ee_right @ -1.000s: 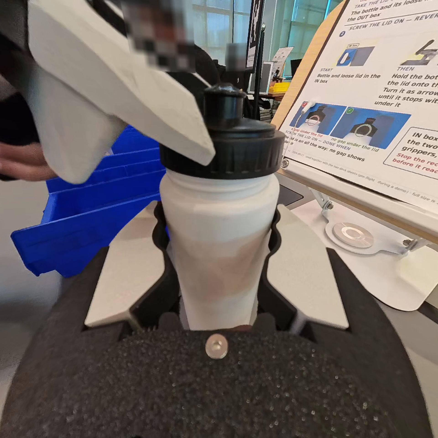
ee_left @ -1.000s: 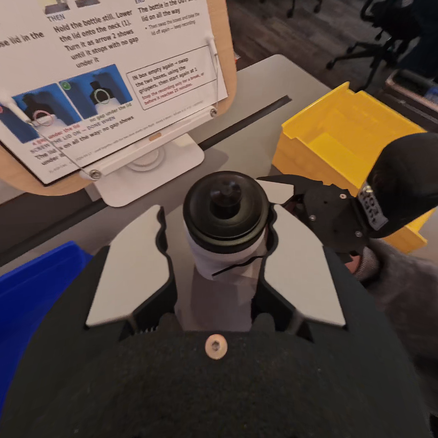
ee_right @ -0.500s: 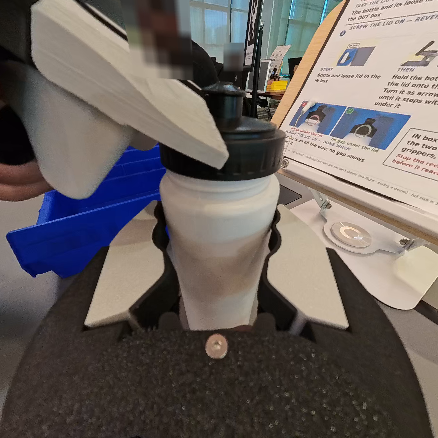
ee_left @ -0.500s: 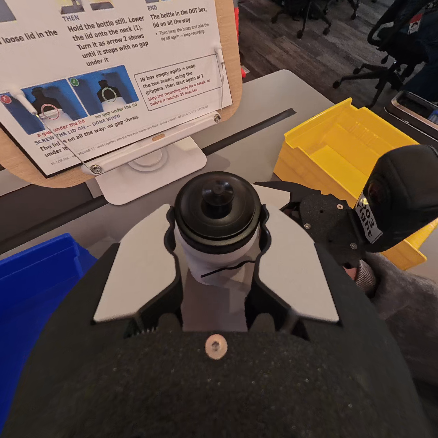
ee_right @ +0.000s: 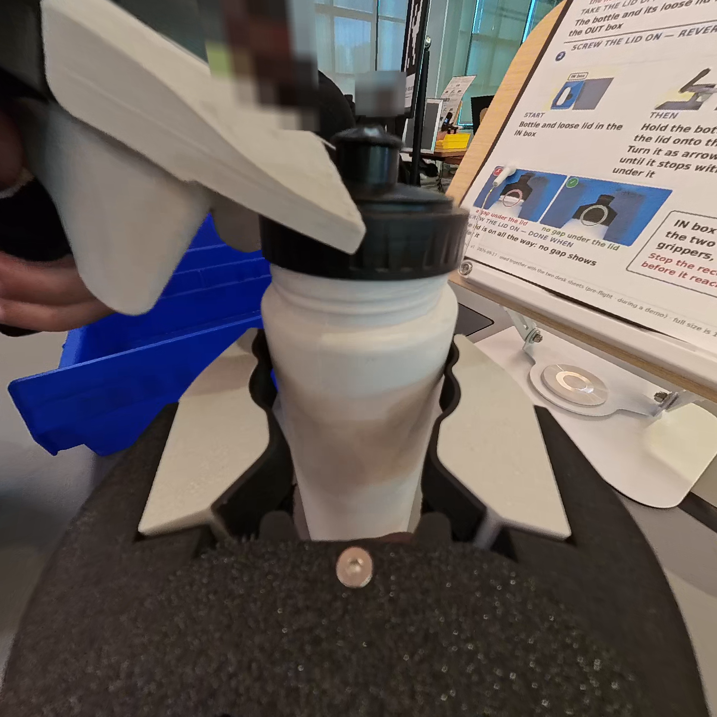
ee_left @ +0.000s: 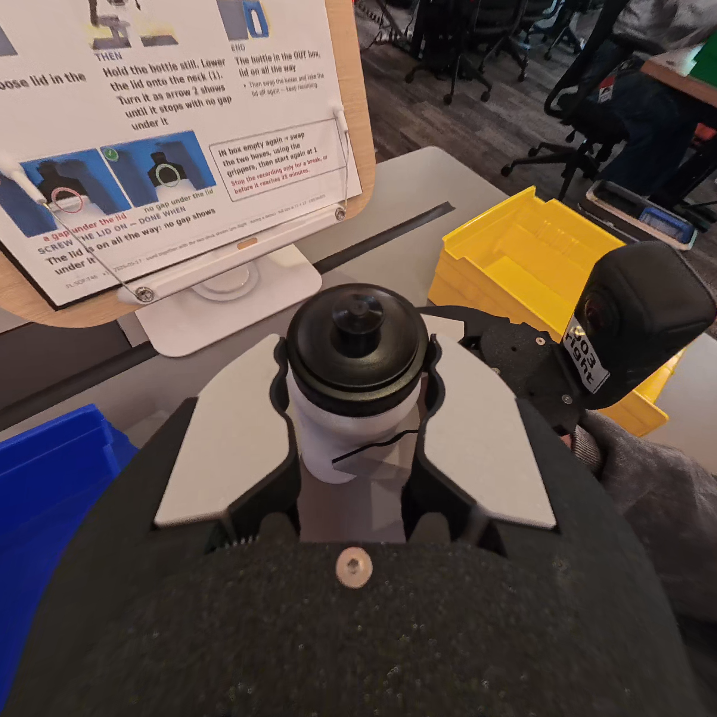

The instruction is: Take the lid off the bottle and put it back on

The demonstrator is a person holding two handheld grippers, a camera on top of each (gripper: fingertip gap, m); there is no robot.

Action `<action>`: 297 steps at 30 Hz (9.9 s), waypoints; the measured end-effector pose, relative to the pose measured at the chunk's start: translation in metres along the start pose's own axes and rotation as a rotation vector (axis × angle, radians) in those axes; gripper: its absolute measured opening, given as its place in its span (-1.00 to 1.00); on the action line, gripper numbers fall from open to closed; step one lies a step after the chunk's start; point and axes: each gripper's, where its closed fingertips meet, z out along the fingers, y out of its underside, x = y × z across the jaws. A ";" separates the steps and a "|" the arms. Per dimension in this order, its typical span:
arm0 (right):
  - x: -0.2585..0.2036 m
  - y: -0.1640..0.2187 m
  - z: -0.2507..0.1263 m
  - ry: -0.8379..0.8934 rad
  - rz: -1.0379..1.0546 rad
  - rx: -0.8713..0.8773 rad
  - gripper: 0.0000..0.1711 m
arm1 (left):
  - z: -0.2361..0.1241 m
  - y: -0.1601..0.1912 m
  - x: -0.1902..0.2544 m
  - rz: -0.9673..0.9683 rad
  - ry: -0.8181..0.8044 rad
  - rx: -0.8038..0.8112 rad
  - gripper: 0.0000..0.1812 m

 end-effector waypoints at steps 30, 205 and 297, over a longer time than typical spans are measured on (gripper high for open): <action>0.000 0.000 0.000 0.002 0.000 -0.009 -0.01 | 0.002 0.003 0.001 0.097 -0.139 -0.115 -0.25; -0.013 0.002 0.003 -0.029 -0.010 -0.022 -0.01 | -0.004 0.026 0.002 0.486 0.453 -0.297 -0.18; -0.028 0.005 0.012 -0.043 -0.038 -0.037 -0.02 | -0.022 0.045 -0.015 0.907 1.004 -0.489 -0.09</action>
